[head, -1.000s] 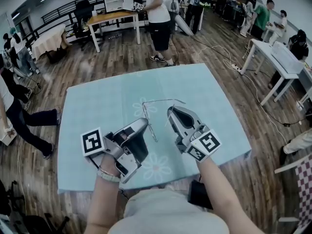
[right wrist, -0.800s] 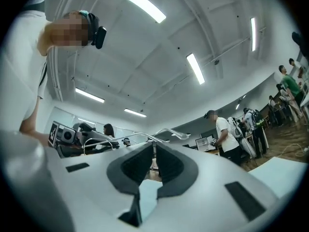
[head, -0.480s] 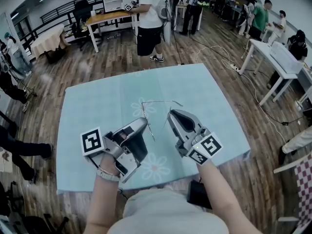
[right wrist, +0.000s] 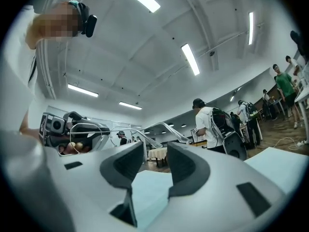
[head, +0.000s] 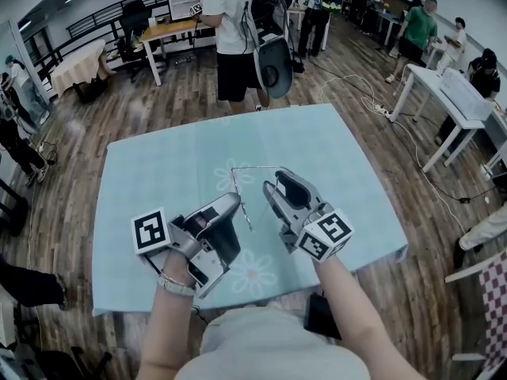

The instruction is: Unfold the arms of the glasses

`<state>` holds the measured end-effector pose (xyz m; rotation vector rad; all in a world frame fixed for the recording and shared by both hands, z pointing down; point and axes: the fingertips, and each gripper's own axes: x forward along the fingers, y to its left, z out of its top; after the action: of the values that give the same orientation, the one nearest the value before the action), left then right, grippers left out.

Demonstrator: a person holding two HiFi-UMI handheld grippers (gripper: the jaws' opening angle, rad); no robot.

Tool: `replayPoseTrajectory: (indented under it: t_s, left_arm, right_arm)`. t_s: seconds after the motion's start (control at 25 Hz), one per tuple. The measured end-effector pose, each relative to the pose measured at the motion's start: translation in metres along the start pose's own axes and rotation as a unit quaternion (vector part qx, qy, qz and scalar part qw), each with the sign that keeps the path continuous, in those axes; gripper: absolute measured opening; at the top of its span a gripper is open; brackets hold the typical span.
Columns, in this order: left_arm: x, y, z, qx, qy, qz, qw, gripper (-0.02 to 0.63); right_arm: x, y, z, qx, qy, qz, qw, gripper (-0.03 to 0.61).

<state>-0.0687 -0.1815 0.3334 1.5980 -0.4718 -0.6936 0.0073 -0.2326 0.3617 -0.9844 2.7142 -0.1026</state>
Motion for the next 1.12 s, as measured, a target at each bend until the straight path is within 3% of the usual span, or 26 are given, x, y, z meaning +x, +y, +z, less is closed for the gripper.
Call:
replayPoseTrajectory:
  t_s: [0.36, 1.12]
  left_arm:
    - [-0.004, 0.003, 0.005, 0.002, -0.009, 0.006, 0.9999, 0.011]
    - [0.001, 0.007, 0.016, 0.006, -0.02, 0.005, 0.9998, 0.011]
  right_arm:
    - [-0.005, 0.003, -0.001, 0.0, -0.015, 0.01, 1.0, 0.092]
    - [-0.047, -0.003, 0.004, -0.024, 0.006, 0.004, 1.0, 0.087]
